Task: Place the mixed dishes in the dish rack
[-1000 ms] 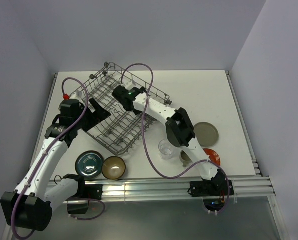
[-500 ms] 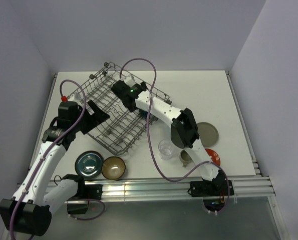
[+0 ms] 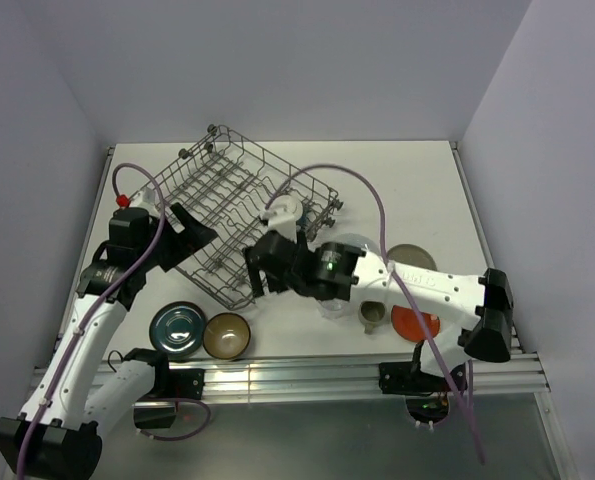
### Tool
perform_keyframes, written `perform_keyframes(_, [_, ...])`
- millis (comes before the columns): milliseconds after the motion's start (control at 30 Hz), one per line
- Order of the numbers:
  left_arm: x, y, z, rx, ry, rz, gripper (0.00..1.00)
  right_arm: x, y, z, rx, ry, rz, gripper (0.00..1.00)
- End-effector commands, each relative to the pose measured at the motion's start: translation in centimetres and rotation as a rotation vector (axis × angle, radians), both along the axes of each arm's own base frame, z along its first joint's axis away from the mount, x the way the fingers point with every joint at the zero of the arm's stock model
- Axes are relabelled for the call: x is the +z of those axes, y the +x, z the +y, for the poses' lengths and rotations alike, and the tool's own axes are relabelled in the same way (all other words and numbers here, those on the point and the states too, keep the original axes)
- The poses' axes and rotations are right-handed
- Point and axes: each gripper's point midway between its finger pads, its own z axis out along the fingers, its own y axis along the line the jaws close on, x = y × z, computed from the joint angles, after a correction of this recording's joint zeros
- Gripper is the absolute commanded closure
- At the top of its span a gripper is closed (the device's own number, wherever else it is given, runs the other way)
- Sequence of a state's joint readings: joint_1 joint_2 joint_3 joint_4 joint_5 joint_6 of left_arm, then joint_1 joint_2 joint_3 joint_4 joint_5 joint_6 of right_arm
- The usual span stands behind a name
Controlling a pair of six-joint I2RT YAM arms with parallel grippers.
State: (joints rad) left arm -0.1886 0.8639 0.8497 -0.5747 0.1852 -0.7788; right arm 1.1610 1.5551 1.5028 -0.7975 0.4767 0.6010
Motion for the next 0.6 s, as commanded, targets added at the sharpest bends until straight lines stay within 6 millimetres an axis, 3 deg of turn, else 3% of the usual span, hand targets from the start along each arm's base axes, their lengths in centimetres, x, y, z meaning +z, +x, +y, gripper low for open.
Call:
perform_keyframes(0, [2.2,-0.5,-0.5,-0.015,-0.043,-0.057,0.05,-2.7,-4.9,4.6,-0.022,0.295,0.204,0.14])
perform_keyframes(100, [2.4,-1.1,-0.7,-0.026,-0.065,-0.067,0.05,-4.5,-7.1,4.8,-0.09,0.305,0.217,0.18])
perform_keyframes(233, [2.9,-1.9,-0.9,-0.041,-0.086,-0.076,0.05,-7.1,-8.6,5.8,-0.114,0.289,0.245,0.18])
perform_keyframes(567, [3.7,-3.4,-0.9,-0.058,-0.094,-0.094,0.06,-12.1,-9.3,7.8,-0.192,0.304,0.319,0.3])
